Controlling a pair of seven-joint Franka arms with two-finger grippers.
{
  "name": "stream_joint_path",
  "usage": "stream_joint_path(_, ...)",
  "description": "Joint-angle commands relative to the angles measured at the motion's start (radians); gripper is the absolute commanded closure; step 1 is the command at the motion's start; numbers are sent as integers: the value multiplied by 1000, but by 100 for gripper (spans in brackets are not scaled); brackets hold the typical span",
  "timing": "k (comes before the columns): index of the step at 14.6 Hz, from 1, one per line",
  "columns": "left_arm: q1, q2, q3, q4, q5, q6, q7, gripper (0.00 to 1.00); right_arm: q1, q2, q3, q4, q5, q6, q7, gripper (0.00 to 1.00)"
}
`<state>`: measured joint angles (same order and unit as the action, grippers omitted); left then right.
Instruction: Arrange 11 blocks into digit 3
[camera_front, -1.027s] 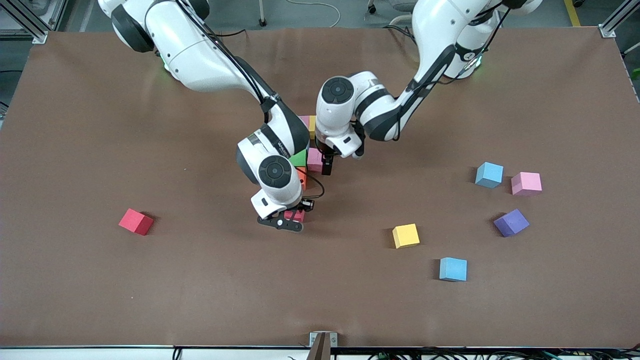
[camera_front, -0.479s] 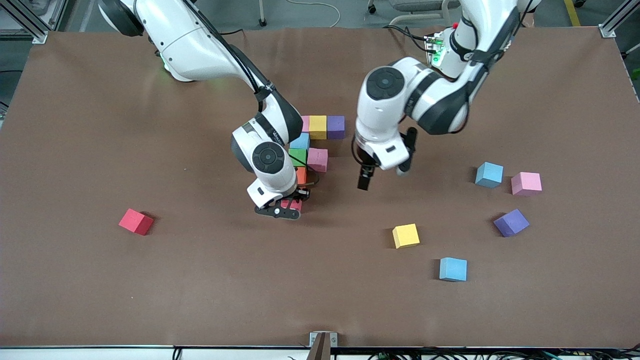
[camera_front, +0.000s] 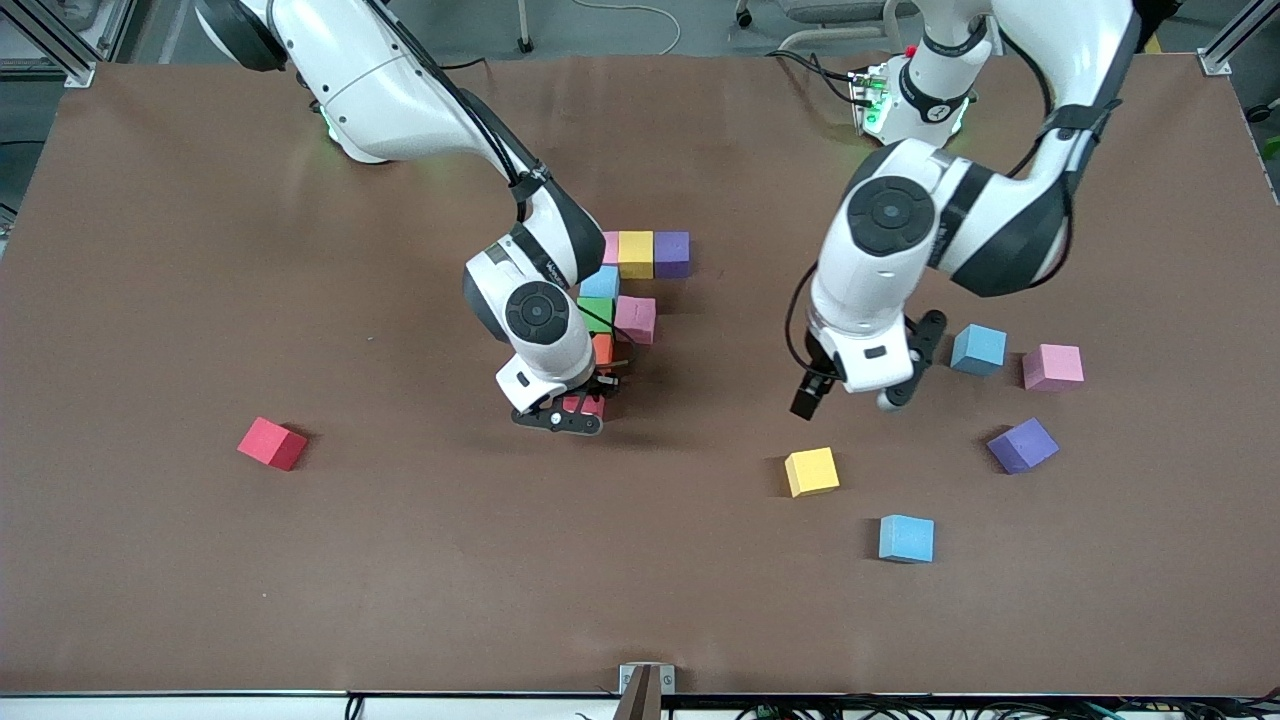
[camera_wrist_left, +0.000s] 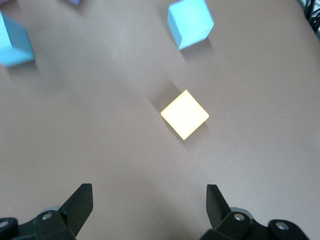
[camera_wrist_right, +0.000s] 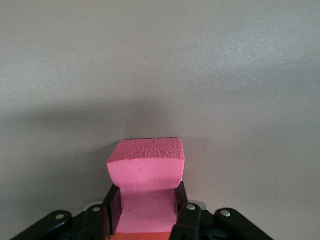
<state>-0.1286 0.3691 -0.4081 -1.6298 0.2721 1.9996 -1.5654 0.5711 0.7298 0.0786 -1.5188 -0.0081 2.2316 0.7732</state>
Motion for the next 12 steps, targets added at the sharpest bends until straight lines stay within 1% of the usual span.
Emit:
stream_joint_path(1,32,-10,0,41,-16,-50,169,0,-19,-39,18,-53,-9,16,-12,100)
stream_joint_path(5,119,-9,-2,60,-17,-54,416,0,-19,-38,20,-57,-9,17,-14,100)
stream_joint_path(8,170,-10,-3,67,-46,-76,614,0,-16,-38,20,-58,-9,19,-14,100)
stream_joint_path(12,245,-10,-5,67,-79,-96,827,0,-14,-36,20,-58,-9,20,-14,100)
